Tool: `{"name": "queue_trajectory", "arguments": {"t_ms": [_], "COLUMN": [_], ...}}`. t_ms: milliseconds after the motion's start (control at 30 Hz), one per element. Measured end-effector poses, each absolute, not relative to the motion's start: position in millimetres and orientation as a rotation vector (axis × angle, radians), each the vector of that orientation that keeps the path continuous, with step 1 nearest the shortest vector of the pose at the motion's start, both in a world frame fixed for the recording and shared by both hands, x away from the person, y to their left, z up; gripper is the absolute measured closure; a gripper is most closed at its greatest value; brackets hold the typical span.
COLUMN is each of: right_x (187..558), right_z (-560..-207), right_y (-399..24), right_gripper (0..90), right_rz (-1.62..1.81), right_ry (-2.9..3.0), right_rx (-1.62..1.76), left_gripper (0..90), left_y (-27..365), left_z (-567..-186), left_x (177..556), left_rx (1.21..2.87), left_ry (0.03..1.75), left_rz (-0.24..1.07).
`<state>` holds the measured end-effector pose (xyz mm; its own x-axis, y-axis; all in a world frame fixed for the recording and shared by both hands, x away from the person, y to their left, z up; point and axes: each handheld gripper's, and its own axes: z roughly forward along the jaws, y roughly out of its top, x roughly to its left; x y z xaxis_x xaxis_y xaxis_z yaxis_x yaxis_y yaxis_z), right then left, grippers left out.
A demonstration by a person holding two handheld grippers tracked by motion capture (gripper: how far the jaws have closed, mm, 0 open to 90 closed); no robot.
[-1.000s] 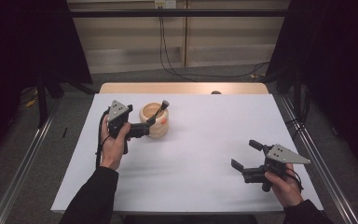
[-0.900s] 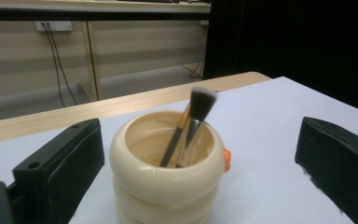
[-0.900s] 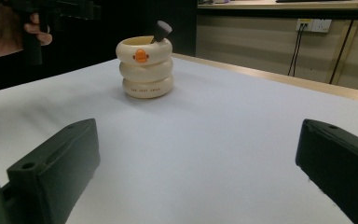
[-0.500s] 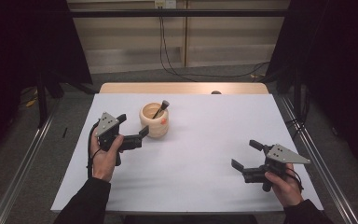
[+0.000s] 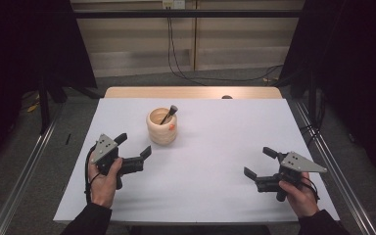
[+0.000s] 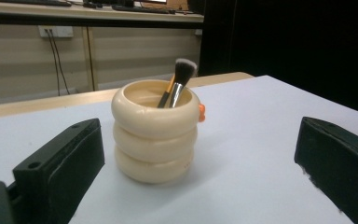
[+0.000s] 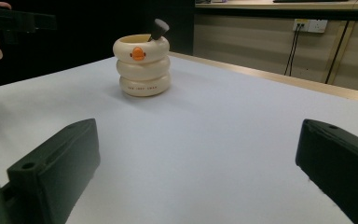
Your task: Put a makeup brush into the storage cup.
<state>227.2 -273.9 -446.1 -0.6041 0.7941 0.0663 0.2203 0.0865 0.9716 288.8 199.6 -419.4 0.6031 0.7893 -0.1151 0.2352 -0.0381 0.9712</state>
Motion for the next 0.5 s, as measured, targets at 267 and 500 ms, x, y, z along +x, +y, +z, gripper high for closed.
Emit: {"name": "queue_trajectory", "arguments": {"t_ms": [267,500], "right_x": [227.3,226.7], "right_z": [-446.6,-446.5], "right_y": [-274.4,-273.8], "right_gripper": [0.0,0.0], "right_rz": [1.533,1.537], "right_ry": [1.892,1.890], "right_rx": [0.989,0.990], "left_gripper": [1.3,1.2], "left_y": [212.0,219.7], "left_z": [-423.1,-429.9], "left_x": [264.2,251.3], "left_rx": [1.619,1.630], "left_ry": [0.871,0.877], "left_rz": [0.565,0.568]}}
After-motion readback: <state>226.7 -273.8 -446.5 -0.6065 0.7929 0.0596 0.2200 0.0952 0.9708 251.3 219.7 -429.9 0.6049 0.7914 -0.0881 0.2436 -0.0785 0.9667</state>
